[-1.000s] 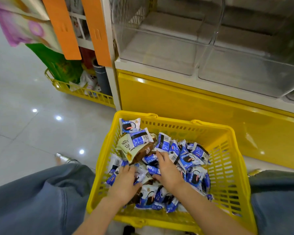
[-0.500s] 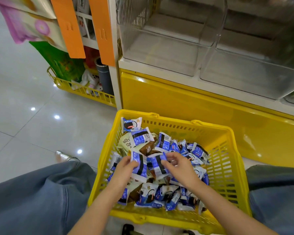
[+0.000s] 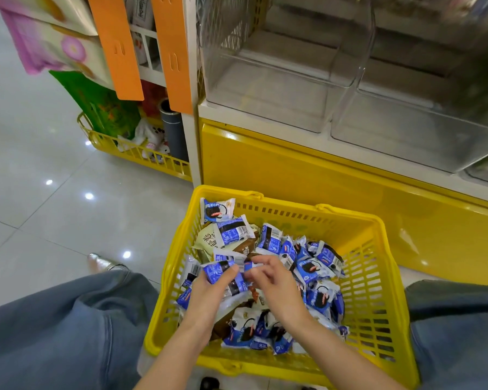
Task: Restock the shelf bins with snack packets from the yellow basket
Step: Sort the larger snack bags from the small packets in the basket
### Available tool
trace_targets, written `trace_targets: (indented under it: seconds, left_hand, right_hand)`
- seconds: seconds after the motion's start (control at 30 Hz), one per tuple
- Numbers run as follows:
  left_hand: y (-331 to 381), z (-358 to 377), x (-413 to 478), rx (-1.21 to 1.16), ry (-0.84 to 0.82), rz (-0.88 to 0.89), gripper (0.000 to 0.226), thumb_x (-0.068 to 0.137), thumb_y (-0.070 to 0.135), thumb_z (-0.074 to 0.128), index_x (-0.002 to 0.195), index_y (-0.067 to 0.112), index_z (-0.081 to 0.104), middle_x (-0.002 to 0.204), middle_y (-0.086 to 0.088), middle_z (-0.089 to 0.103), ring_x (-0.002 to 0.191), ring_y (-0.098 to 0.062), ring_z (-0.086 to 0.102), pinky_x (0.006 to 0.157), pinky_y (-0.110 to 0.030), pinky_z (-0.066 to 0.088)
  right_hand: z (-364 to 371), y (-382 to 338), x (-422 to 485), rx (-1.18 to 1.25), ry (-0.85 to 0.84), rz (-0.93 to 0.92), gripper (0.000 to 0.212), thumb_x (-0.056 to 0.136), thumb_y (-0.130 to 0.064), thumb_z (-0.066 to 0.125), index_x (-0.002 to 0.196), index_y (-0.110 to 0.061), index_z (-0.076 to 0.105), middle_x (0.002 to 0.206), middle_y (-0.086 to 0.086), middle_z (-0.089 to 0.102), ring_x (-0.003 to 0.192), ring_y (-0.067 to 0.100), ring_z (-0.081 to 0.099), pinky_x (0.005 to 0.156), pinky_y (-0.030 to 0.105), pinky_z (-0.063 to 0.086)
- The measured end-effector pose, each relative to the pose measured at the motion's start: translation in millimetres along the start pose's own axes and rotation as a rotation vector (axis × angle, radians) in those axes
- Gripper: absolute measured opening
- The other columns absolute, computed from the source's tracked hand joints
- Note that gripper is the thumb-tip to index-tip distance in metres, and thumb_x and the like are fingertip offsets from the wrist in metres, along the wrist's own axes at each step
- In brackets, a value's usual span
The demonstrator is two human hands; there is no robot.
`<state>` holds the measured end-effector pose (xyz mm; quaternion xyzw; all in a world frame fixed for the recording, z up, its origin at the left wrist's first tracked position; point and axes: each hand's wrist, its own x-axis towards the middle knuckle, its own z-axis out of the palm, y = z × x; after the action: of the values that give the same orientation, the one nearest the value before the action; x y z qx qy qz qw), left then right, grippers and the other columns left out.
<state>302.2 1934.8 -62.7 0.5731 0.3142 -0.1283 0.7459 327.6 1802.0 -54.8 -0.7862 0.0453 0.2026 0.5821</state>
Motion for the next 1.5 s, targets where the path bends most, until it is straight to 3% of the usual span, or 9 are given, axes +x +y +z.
trace_targets:
  seconds: [0.47, 0.63, 0.73, 0.8, 0.93, 1.07, 1.23, 1.37, 1.5]
  left_hand:
    - [11, -4, 3, 0.152, 0.079, 0.124, 0.031, 0.085, 0.032, 0.064, 0.114, 0.027, 0.056, 0.111, 0.001, 0.067, 0.101, -0.016, 0.064, 0.087, -0.033, 0.05]
    - [14, 38, 16, 0.317, -0.061, 0.018, 0.077, 0.084, 0.044, 0.06, 0.146, 0.019, 0.021, 0.146, 0.005, 0.034, 0.134, -0.018, 0.034, 0.107, -0.039, 0.034]
    - [18, 83, 35, 0.483, -0.171, 0.058, 0.024, 0.088, 0.032, 0.059, 0.108, 0.025, 0.048, 0.098, 0.018, 0.047, 0.088, 0.013, 0.051, 0.077, -0.004, 0.041]
    - [17, 111, 49, 0.616, -0.2, 0.139, 0.018, 0.09, 0.028, 0.058, 0.098, 0.022, 0.043, 0.083, 0.014, 0.048, 0.069, 0.009, 0.048, 0.063, -0.014, 0.039]
    - [15, 137, 64, 0.817, -0.31, 0.159, 0.059, 0.095, 0.025, 0.052, 0.143, 0.007, 0.023, 0.145, -0.008, 0.035, 0.13, -0.022, 0.038, 0.102, -0.028, 0.032]
    - [30, 118, 53, 0.903, -0.228, 0.48, 0.053, 0.096, 0.025, 0.047, 0.144, 0.023, 0.024, 0.146, 0.004, 0.03, 0.125, -0.005, 0.037, 0.1, -0.022, 0.032]
    - [55, 30, 29, 0.91, 0.128, 0.84, 0.033, 0.094, 0.024, 0.046, 0.127, 0.025, 0.045, 0.12, 0.013, 0.043, 0.104, 0.005, 0.038, 0.09, -0.019, 0.033]
    - [41, -44, 27, 0.973, 0.404, 0.642, 0.032, 0.094, 0.017, 0.048, 0.125, 0.011, 0.047, 0.116, -0.005, 0.049, 0.107, -0.021, 0.048, 0.09, -0.033, 0.038]
    - [12, -70, 29, 0.877, 0.302, 0.34, 0.025, 0.099, 0.028, 0.035, 0.118, 0.015, 0.044, 0.091, -0.005, 0.063, 0.082, -0.024, 0.061, 0.068, -0.034, 0.045]
  right_hand:
    - [-3, 58, -6, -0.68, -0.365, -0.041, 0.028, 0.083, -0.031, 0.068, 0.106, -0.017, 0.063, 0.099, -0.001, 0.064, 0.081, 0.009, 0.053, 0.065, 0.018, 0.04]
    - [-63, 29, 10, -0.66, -0.15, -0.067, 0.019, 0.087, -0.034, 0.064, 0.094, -0.017, 0.064, 0.076, -0.011, 0.058, 0.064, 0.001, 0.05, 0.059, 0.015, 0.039]
    - [-106, 18, 27, -0.647, 0.156, -0.03, 0.023, 0.089, -0.033, 0.062, 0.08, -0.012, 0.058, 0.072, 0.002, 0.058, 0.062, 0.014, 0.049, 0.055, 0.026, 0.034]
    - [-127, 15, 37, -0.6, 0.334, 0.017, 0.025, 0.089, -0.031, 0.062, 0.076, -0.011, 0.054, 0.071, 0.006, 0.057, 0.064, 0.022, 0.054, 0.056, 0.033, 0.035]
    - [-150, 25, 47, -0.435, 0.38, 0.17, 0.017, 0.093, -0.014, 0.056, 0.104, -0.001, 0.06, 0.098, 0.017, 0.065, 0.088, 0.038, 0.064, 0.075, 0.046, 0.049]
    - [-147, 30, 41, -0.606, 0.347, 0.08, 0.046, 0.094, -0.01, 0.053, 0.137, -0.004, 0.038, 0.138, 0.013, 0.047, 0.124, 0.027, 0.049, 0.096, 0.032, 0.042]
    - [-85, 22, 33, -0.648, 0.087, -0.262, 0.028, 0.098, -0.018, 0.046, 0.126, -0.019, 0.05, 0.123, -0.004, 0.053, 0.104, 0.008, 0.056, 0.085, 0.015, 0.042]
    - [-33, 36, 43, -0.737, -0.15, -0.271, 0.037, 0.098, -0.019, 0.045, 0.135, -0.021, 0.042, 0.131, -0.003, 0.048, 0.1, 0.007, 0.052, 0.084, 0.011, 0.037]
    - [-11, 46, 57, -0.828, -0.197, -0.172, 0.053, 0.095, -0.019, 0.052, 0.143, -0.017, 0.031, 0.142, 0.0, 0.038, 0.132, 0.014, 0.035, 0.109, 0.022, 0.027]
